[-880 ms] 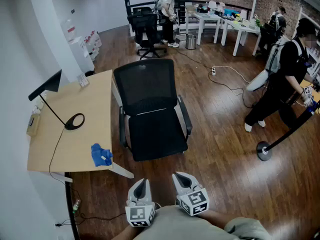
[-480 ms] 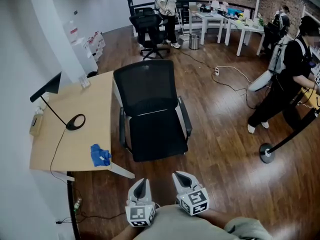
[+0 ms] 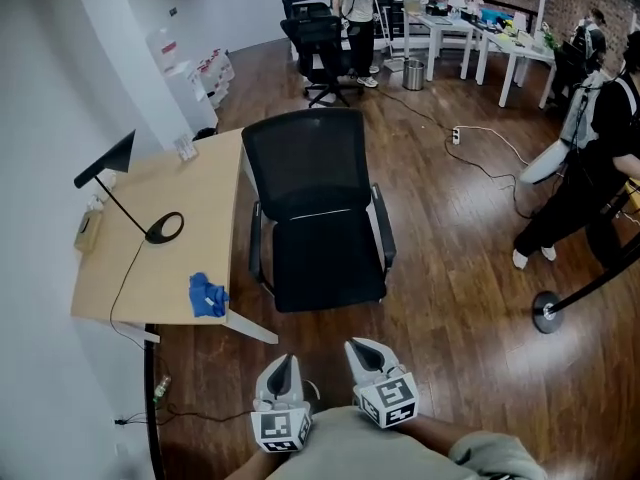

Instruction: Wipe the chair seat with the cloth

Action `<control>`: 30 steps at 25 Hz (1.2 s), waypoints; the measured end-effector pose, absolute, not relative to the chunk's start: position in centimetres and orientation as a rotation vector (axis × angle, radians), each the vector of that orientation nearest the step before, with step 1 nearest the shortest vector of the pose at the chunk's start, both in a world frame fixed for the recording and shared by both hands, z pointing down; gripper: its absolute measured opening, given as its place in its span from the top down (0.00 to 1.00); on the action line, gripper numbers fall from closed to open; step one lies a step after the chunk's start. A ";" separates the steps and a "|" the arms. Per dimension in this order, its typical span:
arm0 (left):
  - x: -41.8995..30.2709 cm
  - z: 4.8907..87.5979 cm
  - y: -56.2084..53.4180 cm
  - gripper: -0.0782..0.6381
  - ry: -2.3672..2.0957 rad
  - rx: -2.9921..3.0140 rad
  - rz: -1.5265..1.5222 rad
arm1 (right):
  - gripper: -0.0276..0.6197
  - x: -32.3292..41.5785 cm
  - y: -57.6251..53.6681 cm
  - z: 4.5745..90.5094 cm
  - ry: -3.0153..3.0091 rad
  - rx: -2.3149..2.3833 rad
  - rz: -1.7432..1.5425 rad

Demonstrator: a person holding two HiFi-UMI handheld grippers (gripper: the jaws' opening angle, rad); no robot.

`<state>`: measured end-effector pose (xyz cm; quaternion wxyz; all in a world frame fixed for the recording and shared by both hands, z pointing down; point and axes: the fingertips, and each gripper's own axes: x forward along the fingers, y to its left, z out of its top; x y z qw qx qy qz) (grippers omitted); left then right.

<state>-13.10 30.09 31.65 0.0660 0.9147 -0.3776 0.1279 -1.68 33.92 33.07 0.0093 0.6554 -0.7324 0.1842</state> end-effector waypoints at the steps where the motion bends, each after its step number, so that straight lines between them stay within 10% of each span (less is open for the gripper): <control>1: -13.2 31.7 30.0 0.88 -1.150 2.756 0.387 | 0.96 -1.8 33.8 33.2 -2.294 2.038 0.579; 30: -26.7 35.3 6.7 0.88 -1.316 2.564 0.249 | 0.87 -16.0 8.1 35.4 -2.296 1.651 0.435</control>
